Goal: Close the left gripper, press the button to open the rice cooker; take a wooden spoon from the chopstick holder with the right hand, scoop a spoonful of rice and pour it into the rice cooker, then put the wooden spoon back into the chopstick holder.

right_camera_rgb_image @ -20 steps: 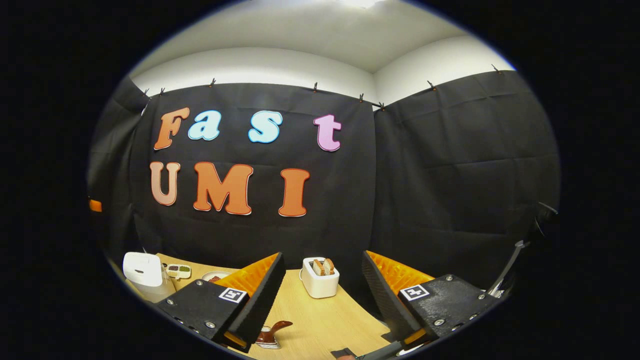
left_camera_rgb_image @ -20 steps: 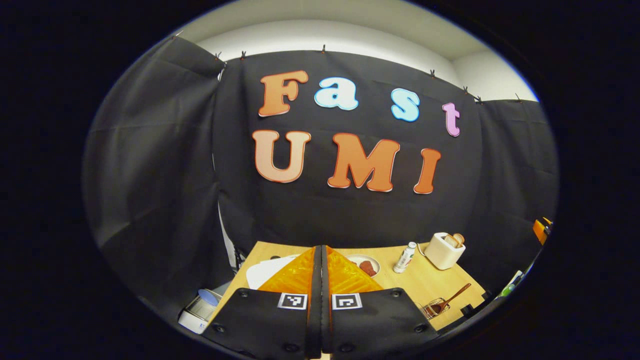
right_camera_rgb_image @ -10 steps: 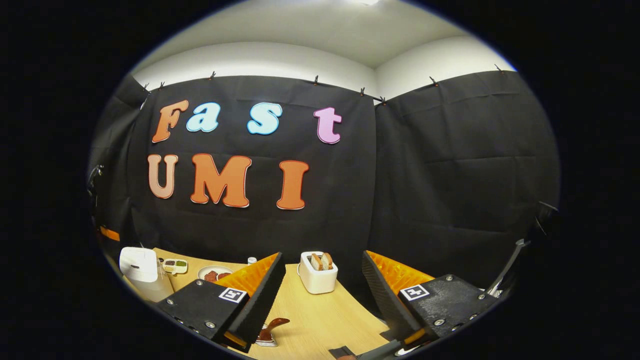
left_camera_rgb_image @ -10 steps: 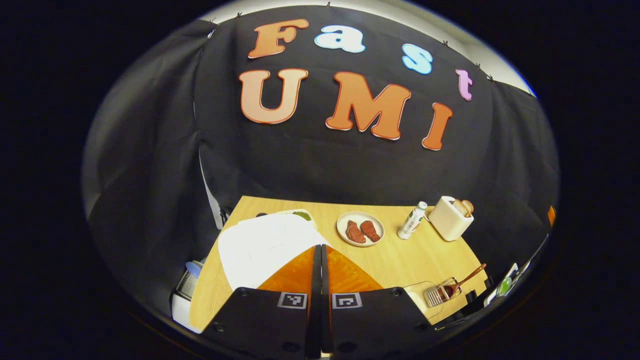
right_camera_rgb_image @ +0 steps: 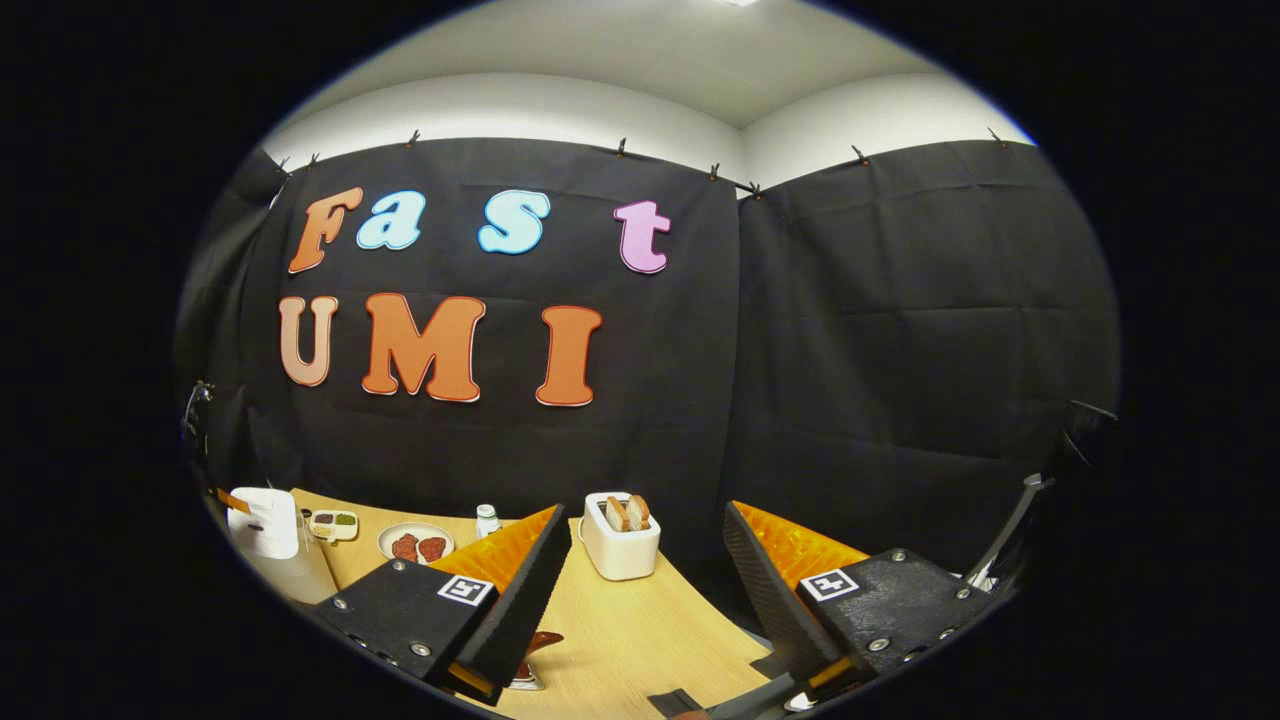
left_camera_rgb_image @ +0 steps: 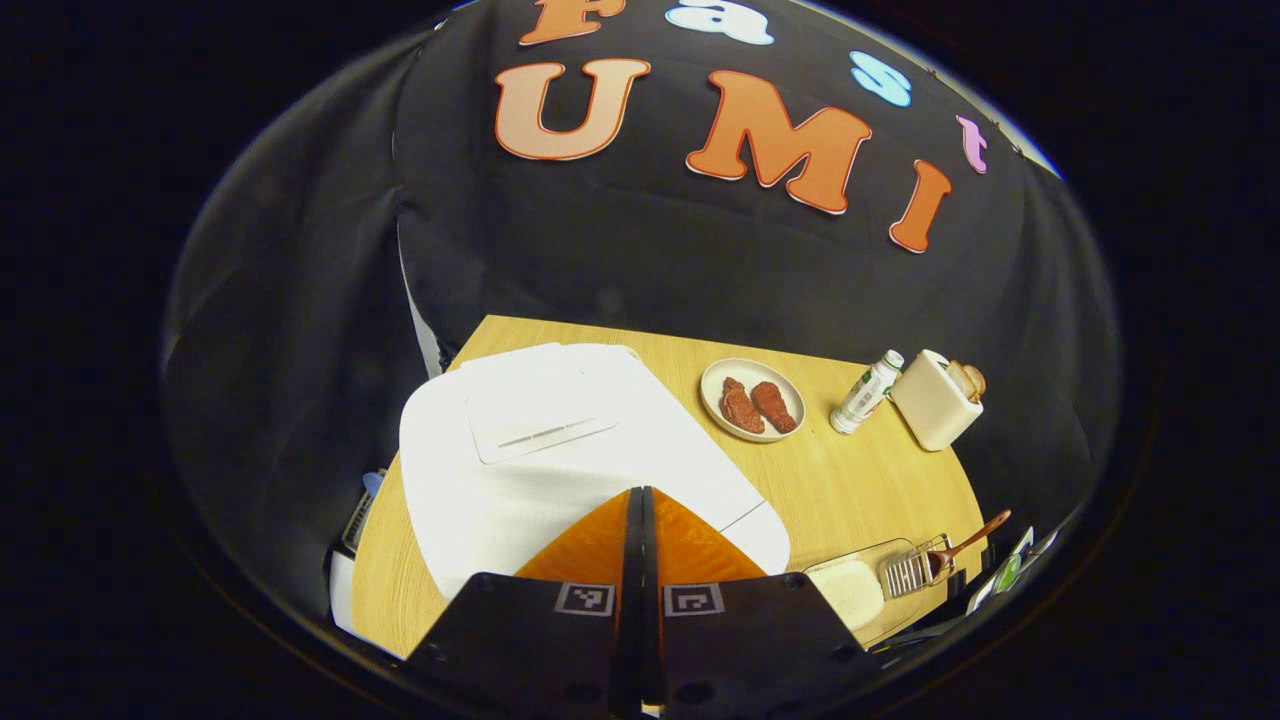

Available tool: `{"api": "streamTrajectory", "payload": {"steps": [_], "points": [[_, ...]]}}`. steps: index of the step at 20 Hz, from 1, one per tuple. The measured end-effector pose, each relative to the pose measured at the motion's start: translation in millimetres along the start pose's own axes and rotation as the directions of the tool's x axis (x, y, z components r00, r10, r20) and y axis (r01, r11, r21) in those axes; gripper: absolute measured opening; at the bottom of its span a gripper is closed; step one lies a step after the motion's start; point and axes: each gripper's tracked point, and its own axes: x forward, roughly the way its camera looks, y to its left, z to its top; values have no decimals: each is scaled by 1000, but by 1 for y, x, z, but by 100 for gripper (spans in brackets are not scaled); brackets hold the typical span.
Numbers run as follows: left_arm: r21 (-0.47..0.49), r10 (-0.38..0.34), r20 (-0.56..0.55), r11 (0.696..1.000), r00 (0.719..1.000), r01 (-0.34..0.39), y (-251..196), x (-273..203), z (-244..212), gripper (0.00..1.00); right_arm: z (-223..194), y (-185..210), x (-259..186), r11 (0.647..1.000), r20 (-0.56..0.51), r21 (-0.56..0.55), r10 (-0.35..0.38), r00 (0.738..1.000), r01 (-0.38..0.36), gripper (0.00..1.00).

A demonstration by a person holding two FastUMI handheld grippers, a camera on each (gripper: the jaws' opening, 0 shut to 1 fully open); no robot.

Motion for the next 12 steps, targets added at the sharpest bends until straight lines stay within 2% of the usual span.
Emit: {"api": "streamTrajectory", "payload": {"steps": [4,12], "points": [[12,15,-32,1000,999,-14,3,11,-12,5,-5,4,1,1000,-16,-9,3,1000,-3,96],[-29,-10,-47,1000,999,9,3,15,-23,5,-9,5,1,1000,-29,-3,5,1000,-5,96]]}}
